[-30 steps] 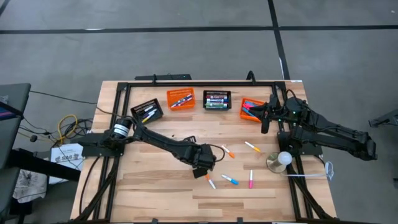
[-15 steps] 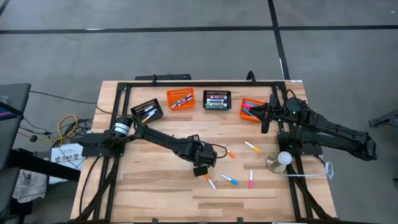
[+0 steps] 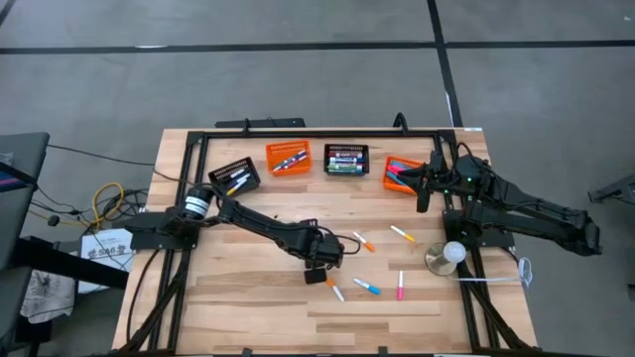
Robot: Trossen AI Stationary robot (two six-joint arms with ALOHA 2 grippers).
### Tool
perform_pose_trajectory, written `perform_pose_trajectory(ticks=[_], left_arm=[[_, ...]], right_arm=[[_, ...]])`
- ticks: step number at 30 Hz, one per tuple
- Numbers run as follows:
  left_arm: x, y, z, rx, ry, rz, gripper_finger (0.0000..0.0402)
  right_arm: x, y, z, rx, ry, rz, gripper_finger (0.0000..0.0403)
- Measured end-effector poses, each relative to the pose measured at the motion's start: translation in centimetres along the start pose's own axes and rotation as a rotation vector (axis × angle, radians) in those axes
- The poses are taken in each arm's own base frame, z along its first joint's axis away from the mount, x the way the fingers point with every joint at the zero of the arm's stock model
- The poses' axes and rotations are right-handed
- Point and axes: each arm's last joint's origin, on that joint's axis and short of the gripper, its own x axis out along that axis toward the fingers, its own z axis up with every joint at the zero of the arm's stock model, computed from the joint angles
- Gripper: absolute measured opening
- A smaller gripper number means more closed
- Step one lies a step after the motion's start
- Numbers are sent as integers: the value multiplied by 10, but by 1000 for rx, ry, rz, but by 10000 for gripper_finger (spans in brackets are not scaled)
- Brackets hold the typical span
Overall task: Pick & Place Markers
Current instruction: Put the left white pink marker into the left black bin
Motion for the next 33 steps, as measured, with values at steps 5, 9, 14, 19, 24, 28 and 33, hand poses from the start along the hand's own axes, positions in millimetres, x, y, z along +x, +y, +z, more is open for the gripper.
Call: perform_pose_trajectory(ticks=[5, 9, 14, 19, 24, 28, 33], left_arm=[[16, -4, -2, 7, 46, -19, 145], [21, -4, -4, -18, 57, -4, 145], [22, -4, -4, -20, 51, 12, 145], [22, -4, -4, -22, 48, 12, 145], [23, -4, -3, -86, 40, 15, 145], [23, -5, -2, -131, 20, 27, 145], [23, -5, -1, -140, 14, 27, 145]], right_arm=[[0, 0, 0, 0, 1, -1, 56], [0, 0, 0, 0, 1, 0, 56], [0, 0, 0, 0, 1, 0, 56], [0, 0, 0, 0, 1, 0, 56], [0, 0, 0, 1, 1, 0, 56], [0, 0, 0, 1, 2, 0, 56], [0, 0, 0, 1, 2, 0, 56]])
